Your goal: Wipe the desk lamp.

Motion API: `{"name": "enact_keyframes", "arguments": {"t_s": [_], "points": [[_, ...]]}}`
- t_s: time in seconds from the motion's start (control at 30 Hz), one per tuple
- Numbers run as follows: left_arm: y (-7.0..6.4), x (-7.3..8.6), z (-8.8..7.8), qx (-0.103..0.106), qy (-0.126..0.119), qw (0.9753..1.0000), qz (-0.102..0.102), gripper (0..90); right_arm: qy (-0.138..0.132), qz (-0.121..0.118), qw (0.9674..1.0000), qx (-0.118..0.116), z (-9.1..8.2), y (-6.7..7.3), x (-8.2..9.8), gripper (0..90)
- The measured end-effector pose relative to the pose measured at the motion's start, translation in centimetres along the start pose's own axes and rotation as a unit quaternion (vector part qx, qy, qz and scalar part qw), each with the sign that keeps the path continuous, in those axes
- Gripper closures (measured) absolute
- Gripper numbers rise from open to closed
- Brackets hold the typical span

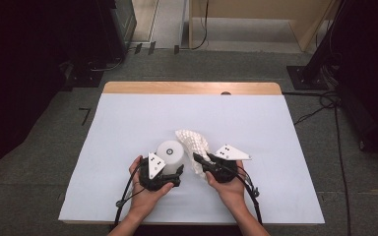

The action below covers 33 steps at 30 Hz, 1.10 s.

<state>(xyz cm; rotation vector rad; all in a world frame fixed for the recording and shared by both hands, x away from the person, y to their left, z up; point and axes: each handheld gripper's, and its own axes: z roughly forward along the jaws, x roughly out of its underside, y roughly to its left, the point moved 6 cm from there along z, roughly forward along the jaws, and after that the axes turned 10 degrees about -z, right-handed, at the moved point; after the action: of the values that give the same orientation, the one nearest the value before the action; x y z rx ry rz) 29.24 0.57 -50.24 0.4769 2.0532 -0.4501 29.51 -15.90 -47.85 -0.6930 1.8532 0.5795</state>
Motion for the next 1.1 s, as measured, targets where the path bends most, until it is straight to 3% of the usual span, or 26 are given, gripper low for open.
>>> {"name": "enact_keyframes", "arguments": {"t_s": [0.13,0.2,0.23,0.27,0.3,0.37,0.47,0.6,0.9,0.97,1.1], "points": [[1.0,-0.6,-0.1,0.042,-0.013,0.9990,0.003,8.0,0.001,0.002,1.0000,0.001,0.0,-0.1,0.0,77.4],[1.6,-1.3,-0.5,0.090,-0.024,0.9957,0.005,8.0,0.002,0.002,1.0000,-0.001,0.1,0.0,0.1,77.4],[1.8,-1.7,-0.8,0.116,-0.034,0.9927,0.003,8.0,0.003,0.003,1.0000,-0.003,0.1,0.1,0.1,77.4],[2.2,-2.2,-1.2,0.147,-0.044,0.9882,0.001,8.0,0.004,0.003,1.0000,-0.005,0.2,0.2,0.1,77.4],[2.3,-2.5,-1.5,0.163,-0.051,0.9853,-0.003,8.0,0.006,0.000,1.0000,-0.007,0.3,0.4,0.1,77.4],[2.8,-3.1,-2.1,0.187,-0.062,0.9804,-0.003,8.0,0.007,-0.002,0.9999,-0.012,0.4,0.8,0.1,77.4],[2.8,-3.3,-2.4,0.202,-0.068,0.9770,-0.001,8.1,0.009,-0.010,0.9996,-0.023,0.7,1.8,0.0,77.4],[2.2,-2.8,-2.0,0.195,-0.056,0.9790,0.018,8.1,0.009,-0.021,0.9993,-0.030,0.9,3.1,-0.3,77.4],[1.3,-2.0,-0.8,0.173,-0.031,0.9833,0.045,8.1,-0.049,-0.030,0.9982,-0.021,-1.6,3.1,-3.4,77.4],[1.3,-2.0,-0.7,0.170,-0.032,0.9839,0.045,8.2,-0.047,-0.042,0.9978,-0.019,-1.6,3.2,-3.4,77.4],[1.7,-2.3,-0.8,0.168,-0.038,0.9845,0.035,8.1,-0.017,-0.035,0.9991,-0.017,-0.3,2.7,-1.8,77.4]]}}
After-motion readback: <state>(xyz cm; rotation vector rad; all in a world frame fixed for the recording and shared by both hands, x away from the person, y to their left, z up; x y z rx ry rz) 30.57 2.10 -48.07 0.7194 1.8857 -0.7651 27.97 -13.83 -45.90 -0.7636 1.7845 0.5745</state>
